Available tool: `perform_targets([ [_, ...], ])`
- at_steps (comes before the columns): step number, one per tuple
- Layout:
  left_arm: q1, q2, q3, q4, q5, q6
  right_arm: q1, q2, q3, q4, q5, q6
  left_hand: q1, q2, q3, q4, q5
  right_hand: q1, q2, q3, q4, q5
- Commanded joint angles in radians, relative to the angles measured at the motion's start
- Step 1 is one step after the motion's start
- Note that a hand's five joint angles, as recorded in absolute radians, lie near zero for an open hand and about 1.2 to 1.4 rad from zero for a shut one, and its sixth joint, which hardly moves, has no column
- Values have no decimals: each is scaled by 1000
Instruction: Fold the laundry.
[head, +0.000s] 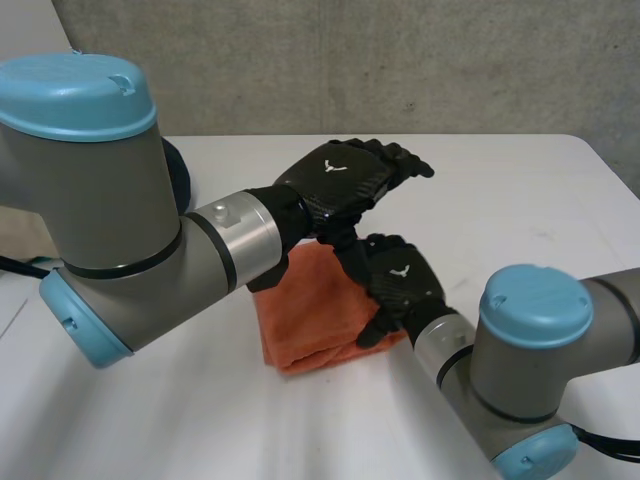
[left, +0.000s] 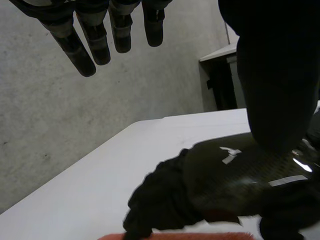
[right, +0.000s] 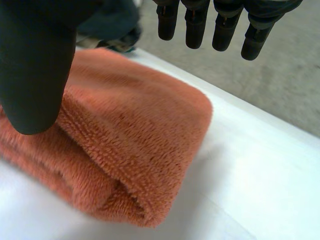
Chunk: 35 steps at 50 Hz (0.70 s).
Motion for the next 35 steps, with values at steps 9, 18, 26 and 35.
perform_targets([
  [9, -8, 26, -11, -1, 1, -6, -52, 26, -31, 106, 3, 313, -12, -29, -37, -27, -51, -58, -37, -32, -42, -38],
  [18, 4, 43, -34, 1, 6, -6, -49, 72, -48, 109, -3, 307, -12, -29, -37, -27, -51, -58, -37, -32, -42, -38],
  [26, 19, 48, -44, 1, 14, -6, -44, 132, -92, 108, 4, 266, -12, -29, -37, -27, -51, -58, -37, -32, -42, -38],
  [35, 32, 57, -66, 1, 17, -1, -37, 191, -160, 102, 17, 229, -12, -29, -37, -27, -51, 1018, 1039, 1044, 1034, 1038],
])
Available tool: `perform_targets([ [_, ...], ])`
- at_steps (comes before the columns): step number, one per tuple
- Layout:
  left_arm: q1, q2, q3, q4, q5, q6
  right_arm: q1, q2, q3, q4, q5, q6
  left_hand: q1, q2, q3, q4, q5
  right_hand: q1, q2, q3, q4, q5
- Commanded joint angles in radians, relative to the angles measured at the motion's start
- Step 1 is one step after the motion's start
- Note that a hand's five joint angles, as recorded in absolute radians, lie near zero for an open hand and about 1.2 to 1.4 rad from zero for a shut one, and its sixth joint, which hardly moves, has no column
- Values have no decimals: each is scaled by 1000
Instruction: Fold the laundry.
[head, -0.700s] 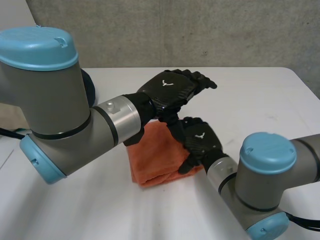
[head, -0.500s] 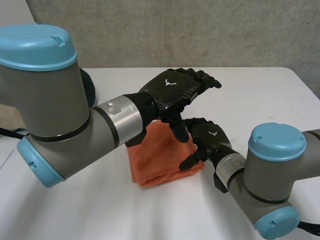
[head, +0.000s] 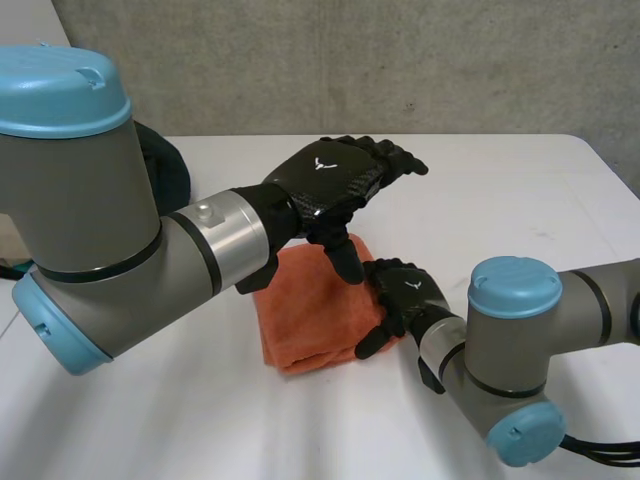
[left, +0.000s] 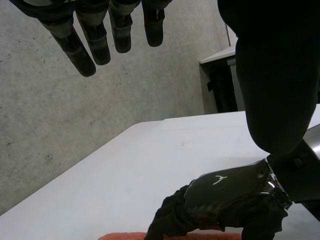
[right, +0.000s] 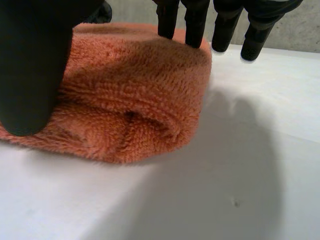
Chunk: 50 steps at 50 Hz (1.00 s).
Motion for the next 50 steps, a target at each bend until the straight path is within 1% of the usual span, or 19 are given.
perform_targets([
  [1, 14, 6, -21, 1, 6, 4, -3, 41, -60, -7, 9, -19, -12, -29, -37, -27, -51, 1138, 1155, 1156, 1159, 1156],
  [14, 43, 14, -22, 7, 26, -2, -126, 93, -270, -8, 9, 16, -12, -29, -37, -27, -51, 1140, 1156, 1157, 1161, 1157],
  [18, 37, 11, -12, 12, 26, -2, -207, 158, -419, 4, 23, 38, -12, -29, -37, -27, -51, 1140, 1156, 1157, 1161, 1157],
  [21, 33, 9, -11, 13, 23, -2, -281, 230, -569, 39, 67, 45, -12, -29, -37, -27, -51, 1140, 1156, 1157, 1161, 1157],
  [22, 31, 8, -9, 16, 25, -2, -316, 277, -656, 65, 93, 45, -12, -29, -37, -27, -51, 1140, 1156, 1157, 1161, 1157],
  [25, 28, 5, -5, 19, 22, -2, -370, 348, -802, 131, 127, 42, -12, -29, -37, -27, -51, 1140, 1156, 1157, 1161, 1157],
  [26, 26, 3, -2, 19, 22, 0, -405, 398, -904, 188, 141, 38, -12, -29, -37, -27, -51, 1140, 1156, 1157, 1161, 1157],
  [29, 25, 2, 1, 16, 22, 0, -460, 478, -1066, 269, 147, 25, -12, -29, -37, -27, -51, 1140, 1156, 1157, 1161, 1157],
  [30, 25, 0, 5, 15, 22, 0, -497, 536, -1171, 315, 144, 12, -12, -29, -37, -27, -51, 1140, 1156, 1157, 1161, 1157],
  [33, 26, -1, 6, 15, 22, 0, -548, 619, -1325, 372, 137, -11, -12, -29, -37, -27, -51, 1140, 1156, 1157, 1161, 1157],
  [34, 26, -1, 5, 15, 20, 0, -578, 671, -1415, 395, 118, -27, -12, -29, -37, -27, -51, 1140, 1156, 1157, 1161, 1157],
  [36, 25, -3, 6, 16, 20, 0, -607, 713, -1480, 403, 86, -36, -12, -29, -37, -27, -51, 1140, 1156, 1157, 1161, 1157],
  [41, 22, -15, 9, 18, 19, 0, -676, 725, -1436, 375, -21, -36, -12, -29, -37, -27, -51, 1140, 1156, 1157, 1161, 1157],
  [44, 17, -21, 11, 18, 19, 0, -692, 741, -1444, 362, -47, -36, -12, -29, -37, -27, -51, 1140, 1156, 1157, 1161, 1157],
  [46, 13, -30, 15, 19, 17, 0, -707, 750, -1453, 365, -44, -42, -12, -29, -37, -27, -51, 1140, 1156, 1157, 1161, 1157],
  [47, 10, -32, 18, 18, 17, 0, -713, 750, -1450, 365, -43, -48, -12, -29, -37, -27, -51, 1084, 1101, 1101, 1105, 1102],
  [48, 8, -37, 20, 16, 17, 0, -718, 750, -1449, 365, -41, -57, -12, -29, -37, -27, -51, 668, 685, 685, 689, 685],
  [49, 6, -41, 24, 15, 16, 0, -730, 747, -1449, 362, -38, -88, -12, -29, -37, -27, -51, -82, -65, -65, -61, -65],
  [50, 5, -41, 26, 15, 16, 0, -738, 745, -1450, 362, -37, -109, -12, -29, -37, -27, -51, -82, -65, -65, -61, -65],
])
